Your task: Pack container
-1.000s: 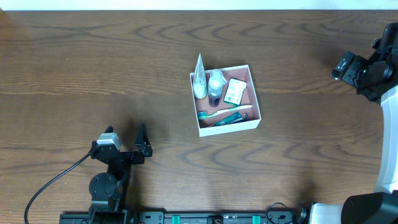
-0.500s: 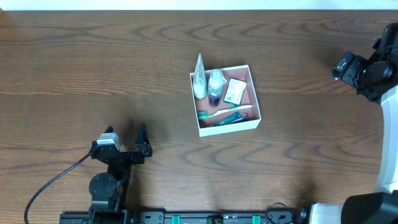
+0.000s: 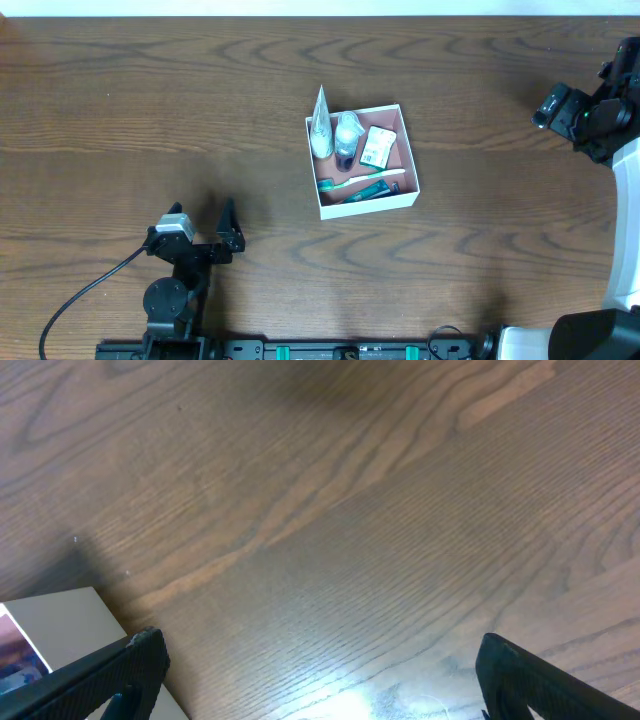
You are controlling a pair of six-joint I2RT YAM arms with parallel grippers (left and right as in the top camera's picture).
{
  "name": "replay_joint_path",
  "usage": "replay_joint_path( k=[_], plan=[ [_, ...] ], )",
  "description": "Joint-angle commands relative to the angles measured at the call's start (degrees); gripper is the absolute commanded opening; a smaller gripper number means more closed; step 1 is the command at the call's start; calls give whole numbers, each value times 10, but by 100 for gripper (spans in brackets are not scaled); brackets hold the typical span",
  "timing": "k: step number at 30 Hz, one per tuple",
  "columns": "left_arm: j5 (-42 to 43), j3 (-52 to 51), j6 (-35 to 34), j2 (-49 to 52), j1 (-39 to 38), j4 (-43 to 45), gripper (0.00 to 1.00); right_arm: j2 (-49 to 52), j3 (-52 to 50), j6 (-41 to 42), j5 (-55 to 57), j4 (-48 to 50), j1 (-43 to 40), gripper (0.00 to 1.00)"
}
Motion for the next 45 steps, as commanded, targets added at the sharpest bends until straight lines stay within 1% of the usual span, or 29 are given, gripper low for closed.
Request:
replay_joint_path(
  k=[1, 4, 8, 13, 17, 21, 29, 33, 36, 39, 42, 45],
  plan=[
    [-19, -6, 8, -3, 3, -27, 98, -34, 0, -6, 2, 0, 10, 99],
    [-19, -6, 8, -3, 3, -27, 98, -82, -9, -6, 2, 0, 30, 99],
    [-19, -6, 8, -3, 3, -27, 98, -163, -47, -6, 2, 2, 65, 99],
    [-19, -6, 8, -3, 3, -27, 98, -288, -139, -7, 14, 2, 126, 99],
    [-19, -6, 8, -3, 3, -27, 98, -380, -209, -3, 23, 17, 137, 99],
    [-19, -6, 8, -3, 3, -27, 98, -473, -296, 11, -13, 108, 137, 99],
    [-19, -6, 8, -3, 3, -27, 98, -634, -489, 8, -106, 334, 139, 99],
    [-19, -6, 8, -3, 3, -27, 98, -709, -588, 3, -119, 440, 143, 99],
    [-19, -6, 8, -3, 3, -27, 98, -767, -653, -27, -118, 503, 152, 99],
    [-19, -6, 8, -3, 3, -27, 98, -809, -691, -55, -114, 534, 160, 99],
    [-19, -6, 8, -3, 3, -27, 98, -844, -717, -115, -118, 542, 168, 99],
    [-19, -6, 8, -3, 3, -27, 98, -862, -737, -121, -96, 542, 169, 99]
  ],
)
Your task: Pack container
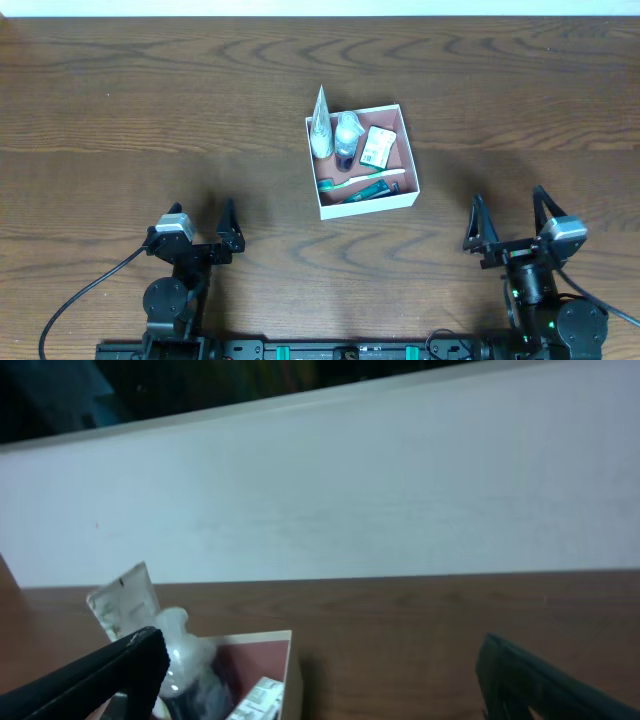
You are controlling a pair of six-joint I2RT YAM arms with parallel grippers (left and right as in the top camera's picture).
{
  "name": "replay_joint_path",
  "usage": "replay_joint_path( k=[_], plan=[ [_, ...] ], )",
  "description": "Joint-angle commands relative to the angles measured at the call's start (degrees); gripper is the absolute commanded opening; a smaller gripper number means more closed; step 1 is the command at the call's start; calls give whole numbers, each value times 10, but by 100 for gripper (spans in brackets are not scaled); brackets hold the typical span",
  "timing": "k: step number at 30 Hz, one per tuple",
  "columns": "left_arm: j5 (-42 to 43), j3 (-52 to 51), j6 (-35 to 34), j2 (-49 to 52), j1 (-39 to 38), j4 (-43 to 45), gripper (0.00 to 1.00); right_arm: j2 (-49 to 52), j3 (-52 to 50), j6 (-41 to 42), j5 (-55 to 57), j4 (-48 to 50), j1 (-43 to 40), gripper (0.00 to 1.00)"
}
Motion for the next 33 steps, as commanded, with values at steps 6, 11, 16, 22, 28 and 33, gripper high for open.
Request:
replay_joint_path(
  k=[6, 11, 16, 22, 28, 33],
  plan=[
    [-19, -9, 8, -3, 3, -22, 98, -20, -46, -69, 25, 6, 6, 99],
    [-19, -9, 8, -3, 3, -23, 98, -28, -83, -89, 26, 33, 6, 99],
    [-19, -9, 8, -3, 3, -22, 98, -31, -124, -116, 26, 79, 7, 99],
    [-19, -9, 8, -3, 3, -22, 98, -31, -147, -133, 35, 83, 6, 99],
    [-19, -9, 8, -3, 3, -22, 98, -31, -168, -144, 38, 64, 6, 99],
    [-19, -9, 8, -3, 3, -22, 98, -31, -168, -162, 48, 50, 6, 99]
  ],
)
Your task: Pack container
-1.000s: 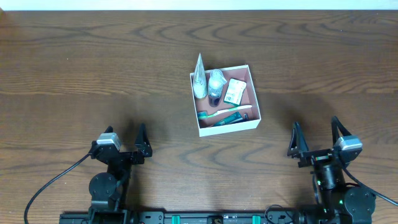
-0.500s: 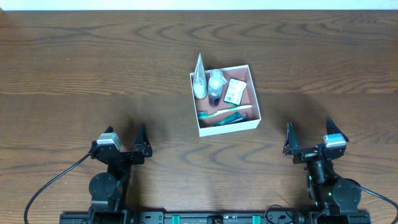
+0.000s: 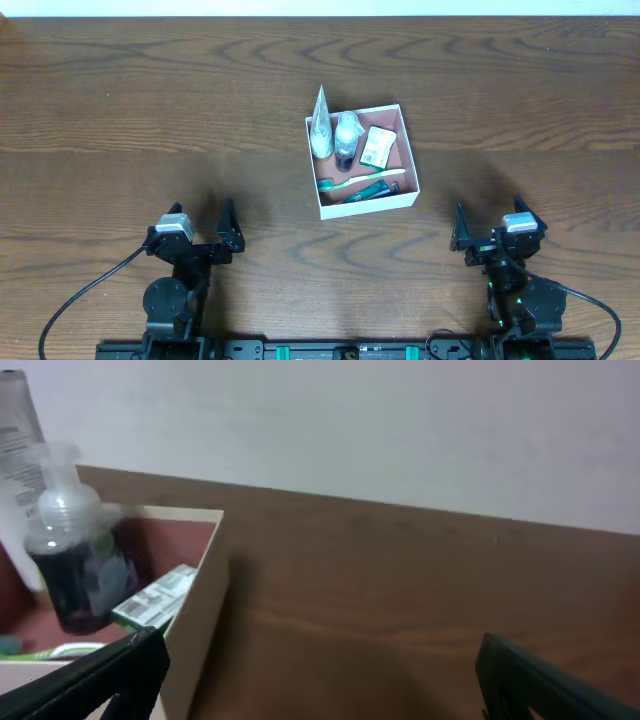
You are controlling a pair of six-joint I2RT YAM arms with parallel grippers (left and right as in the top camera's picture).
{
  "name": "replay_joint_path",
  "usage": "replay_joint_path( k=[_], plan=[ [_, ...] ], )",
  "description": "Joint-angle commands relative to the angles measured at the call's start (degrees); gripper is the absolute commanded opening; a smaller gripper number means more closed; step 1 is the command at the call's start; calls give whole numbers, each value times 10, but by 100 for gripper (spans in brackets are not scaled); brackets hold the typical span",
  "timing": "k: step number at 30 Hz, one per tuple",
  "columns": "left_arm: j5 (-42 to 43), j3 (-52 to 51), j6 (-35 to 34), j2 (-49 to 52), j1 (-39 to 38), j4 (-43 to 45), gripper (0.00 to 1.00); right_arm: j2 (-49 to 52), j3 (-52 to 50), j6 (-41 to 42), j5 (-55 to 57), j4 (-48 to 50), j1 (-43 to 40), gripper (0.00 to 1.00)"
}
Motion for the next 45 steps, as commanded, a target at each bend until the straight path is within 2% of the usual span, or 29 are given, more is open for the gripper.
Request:
replay_joint_path(
  k=[1, 16, 24, 29, 45],
  plan=[
    [-19, -9, 8, -3, 3, -22, 98, -6, -2, -26, 18, -4, 6, 99],
    [-19, -9, 8, -3, 3, -22, 98, -6, -1, -17, 34, -5, 4, 99],
    [-19, -9, 8, -3, 3, -22, 98, -6, -1, -14, 89, -3, 4, 99],
    [-19, -9, 8, -3, 3, -22, 98, -6, -1, 50, 143, 3, 4, 99],
    [-19, -9, 8, -3, 3, -22, 98, -6, -1, 41, 120, 0, 4, 99]
  ],
)
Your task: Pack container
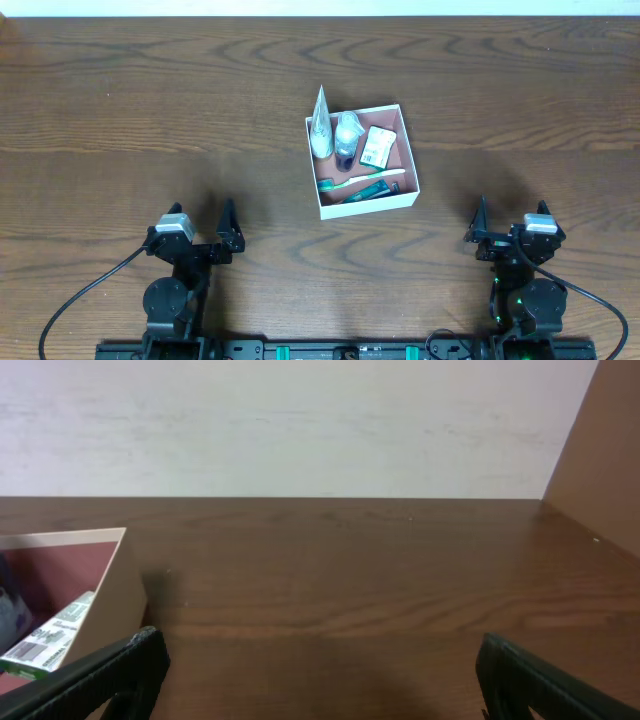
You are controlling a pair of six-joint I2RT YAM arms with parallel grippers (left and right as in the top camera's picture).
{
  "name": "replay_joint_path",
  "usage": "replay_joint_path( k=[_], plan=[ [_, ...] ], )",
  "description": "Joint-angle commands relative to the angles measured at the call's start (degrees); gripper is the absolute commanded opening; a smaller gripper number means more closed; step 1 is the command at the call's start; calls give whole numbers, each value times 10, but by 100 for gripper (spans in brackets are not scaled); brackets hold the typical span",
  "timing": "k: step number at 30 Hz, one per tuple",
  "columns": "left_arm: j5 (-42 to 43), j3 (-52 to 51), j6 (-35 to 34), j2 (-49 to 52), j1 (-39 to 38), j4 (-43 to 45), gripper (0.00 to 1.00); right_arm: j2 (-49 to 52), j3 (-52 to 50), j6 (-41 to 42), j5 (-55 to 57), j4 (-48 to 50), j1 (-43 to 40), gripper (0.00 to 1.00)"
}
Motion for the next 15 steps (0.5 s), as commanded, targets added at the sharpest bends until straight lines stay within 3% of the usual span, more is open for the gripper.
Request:
replay_joint_path(
  k=[1, 15],
  plan=[
    [-19, -9, 8, -3, 3, -22, 98, -5, -1, 9, -10, -3, 4, 99],
    [-19, -9, 8, -3, 3, -22, 98, -5, -1, -14, -14, -4, 4, 99]
  ],
)
